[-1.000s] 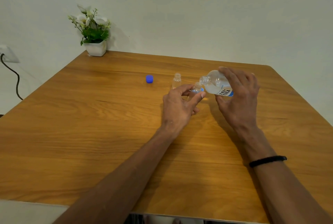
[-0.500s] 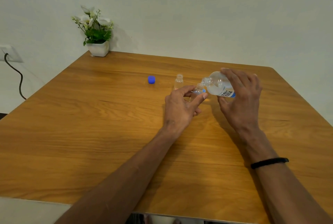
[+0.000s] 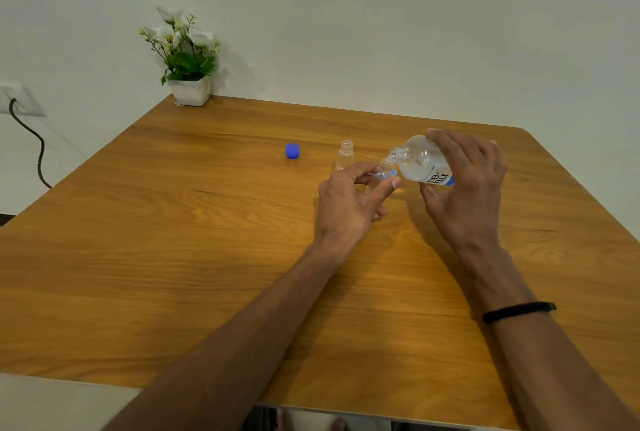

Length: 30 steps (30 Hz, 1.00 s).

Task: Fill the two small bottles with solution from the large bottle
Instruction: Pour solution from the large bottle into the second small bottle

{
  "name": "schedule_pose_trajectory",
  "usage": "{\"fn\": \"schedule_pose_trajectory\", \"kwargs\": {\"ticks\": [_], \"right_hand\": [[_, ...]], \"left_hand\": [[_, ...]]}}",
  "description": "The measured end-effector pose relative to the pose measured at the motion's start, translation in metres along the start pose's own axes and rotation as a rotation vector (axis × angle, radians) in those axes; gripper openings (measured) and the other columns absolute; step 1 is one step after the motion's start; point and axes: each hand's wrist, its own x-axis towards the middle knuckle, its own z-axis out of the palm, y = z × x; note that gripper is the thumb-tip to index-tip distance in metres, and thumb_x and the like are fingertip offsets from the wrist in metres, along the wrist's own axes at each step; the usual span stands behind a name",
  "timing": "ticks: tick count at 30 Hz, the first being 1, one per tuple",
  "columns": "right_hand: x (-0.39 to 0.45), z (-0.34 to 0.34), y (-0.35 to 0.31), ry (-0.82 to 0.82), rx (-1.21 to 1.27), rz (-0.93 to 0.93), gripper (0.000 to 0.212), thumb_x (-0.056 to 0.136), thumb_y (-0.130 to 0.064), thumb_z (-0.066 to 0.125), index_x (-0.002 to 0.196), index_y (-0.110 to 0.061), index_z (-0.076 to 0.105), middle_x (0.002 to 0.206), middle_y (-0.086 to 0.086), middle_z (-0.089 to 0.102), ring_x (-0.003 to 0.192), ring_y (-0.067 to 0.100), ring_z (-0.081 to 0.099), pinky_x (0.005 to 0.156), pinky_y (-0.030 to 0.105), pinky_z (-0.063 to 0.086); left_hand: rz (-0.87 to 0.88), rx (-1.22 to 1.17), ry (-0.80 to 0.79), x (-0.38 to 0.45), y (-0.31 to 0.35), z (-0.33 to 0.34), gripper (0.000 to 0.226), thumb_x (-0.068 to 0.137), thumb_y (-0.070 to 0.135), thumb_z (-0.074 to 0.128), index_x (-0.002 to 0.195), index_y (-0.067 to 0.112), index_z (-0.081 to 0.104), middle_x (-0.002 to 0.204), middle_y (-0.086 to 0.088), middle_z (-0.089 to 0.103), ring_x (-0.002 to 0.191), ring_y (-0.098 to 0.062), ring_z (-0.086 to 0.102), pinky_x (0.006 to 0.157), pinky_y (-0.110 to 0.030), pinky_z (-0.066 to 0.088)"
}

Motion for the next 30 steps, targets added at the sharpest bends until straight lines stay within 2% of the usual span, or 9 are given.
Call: {"fn": "schedule_pose_trajectory", "kwargs": {"ticks": [8,18,30], "right_hand": [[0.0007,-0.0010,-0.0005,0.005,-0.003,-0.004,0.078,0.072,-0.004,0.085,0.146,-0.014,0.061,0.141,0.007,0.065,0.131,0.029,0.051,0.112,0.063,0.039],[0.0010,-0.0017,-0.0013,0.015,-0.012,-0.015,0.078,0.070,-0.003,0.086,0.144,-0.013,0.063,0.141,0.006,0.066,0.129,0.031,0.054,0.112,0.062,0.039],[0.0008,-0.0011,-0.0004,-0.003,-0.001,-0.002,0.078,0.072,-0.004,0.085,0.145,-0.014,0.061,0.142,0.007,0.065,0.133,0.031,0.053,0.114,0.064,0.037]], "left_hand": [[-0.005,-0.008,-0.001,-0.0002,0.0009,0.0000,0.053,0.090,0.035,0.082,0.135,0.012,0.067,0.110,-0.004,0.076,0.057,-0.011,0.075,0.052,-0.019,0.057],[-0.002,0.009,-0.004,0.0010,-0.0019,0.0010,0.056,0.090,0.037,0.082,0.138,0.012,0.066,0.117,-0.006,0.076,0.059,-0.011,0.076,0.054,-0.021,0.059],[-0.009,-0.018,-0.006,0.0001,0.0003,-0.0002,0.054,0.090,0.035,0.082,0.136,0.012,0.067,0.117,-0.005,0.074,0.058,-0.012,0.076,0.051,-0.017,0.056]]}}
